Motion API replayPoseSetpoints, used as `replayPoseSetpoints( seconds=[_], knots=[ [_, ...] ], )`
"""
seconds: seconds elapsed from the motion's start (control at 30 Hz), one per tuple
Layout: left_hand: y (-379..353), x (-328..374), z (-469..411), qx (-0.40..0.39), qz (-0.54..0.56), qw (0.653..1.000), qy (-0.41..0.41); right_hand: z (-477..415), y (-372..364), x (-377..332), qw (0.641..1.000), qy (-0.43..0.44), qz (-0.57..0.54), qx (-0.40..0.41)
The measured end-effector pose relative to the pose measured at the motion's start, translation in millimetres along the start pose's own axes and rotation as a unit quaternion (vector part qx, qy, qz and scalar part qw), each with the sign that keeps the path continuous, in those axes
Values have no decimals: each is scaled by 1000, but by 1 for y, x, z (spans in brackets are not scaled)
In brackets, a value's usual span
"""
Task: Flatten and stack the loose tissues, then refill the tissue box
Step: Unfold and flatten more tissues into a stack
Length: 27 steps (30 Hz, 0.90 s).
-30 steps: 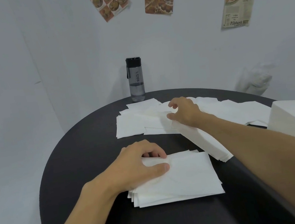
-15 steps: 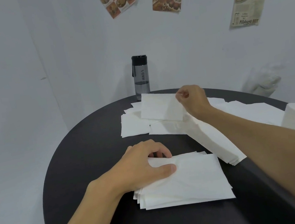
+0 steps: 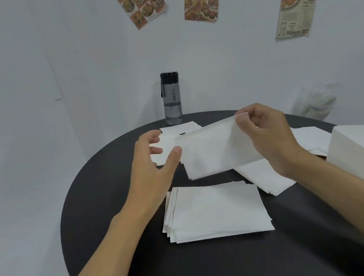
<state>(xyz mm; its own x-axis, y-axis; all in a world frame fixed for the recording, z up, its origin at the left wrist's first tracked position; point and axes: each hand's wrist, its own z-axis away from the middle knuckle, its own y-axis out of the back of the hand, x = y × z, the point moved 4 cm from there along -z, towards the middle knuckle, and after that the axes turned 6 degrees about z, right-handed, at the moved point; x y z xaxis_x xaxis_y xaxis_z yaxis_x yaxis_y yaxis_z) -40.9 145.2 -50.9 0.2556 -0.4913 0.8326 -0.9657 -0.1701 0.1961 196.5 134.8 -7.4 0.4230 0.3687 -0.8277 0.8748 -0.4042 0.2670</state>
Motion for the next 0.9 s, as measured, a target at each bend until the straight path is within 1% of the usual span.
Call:
replayPoseSetpoints(
  seconds=[0.07,0.13,0.2,0.27,0.3,0.4,0.53,0.6,0.67,0.77,0.9],
  knots=[
    [-2,3,0,-11,65,997,26,12,4,2,998,-43,-49,-10],
    [-5,4,0,-43,133,989,54,21,5,10,992,-96,-80,-20],
    [-7,2,2,-70,151,984,59,28,3,17,985,-143,-75,-61],
    [-8,-2,2,-81,143,984,67,32,1,23,977,-167,-35,-129],
    [-8,-4,2,-89,141,983,74,33,2,24,974,-165,-6,-153],
    [-11,-2,3,-129,133,979,89,33,3,21,971,-129,68,-190],
    [-11,1,6,-173,142,967,123,35,4,19,963,-137,58,-225],
    [-12,-2,7,-186,100,971,109,37,1,19,955,-131,75,-255],
    [-14,-2,9,-205,43,974,83,39,-2,22,945,-111,117,-285],
    [-18,-5,13,-239,-14,969,64,42,-7,26,929,-77,167,-320],
    [-21,-9,15,-270,-78,959,34,42,-8,34,913,-62,207,-346]
  ],
)
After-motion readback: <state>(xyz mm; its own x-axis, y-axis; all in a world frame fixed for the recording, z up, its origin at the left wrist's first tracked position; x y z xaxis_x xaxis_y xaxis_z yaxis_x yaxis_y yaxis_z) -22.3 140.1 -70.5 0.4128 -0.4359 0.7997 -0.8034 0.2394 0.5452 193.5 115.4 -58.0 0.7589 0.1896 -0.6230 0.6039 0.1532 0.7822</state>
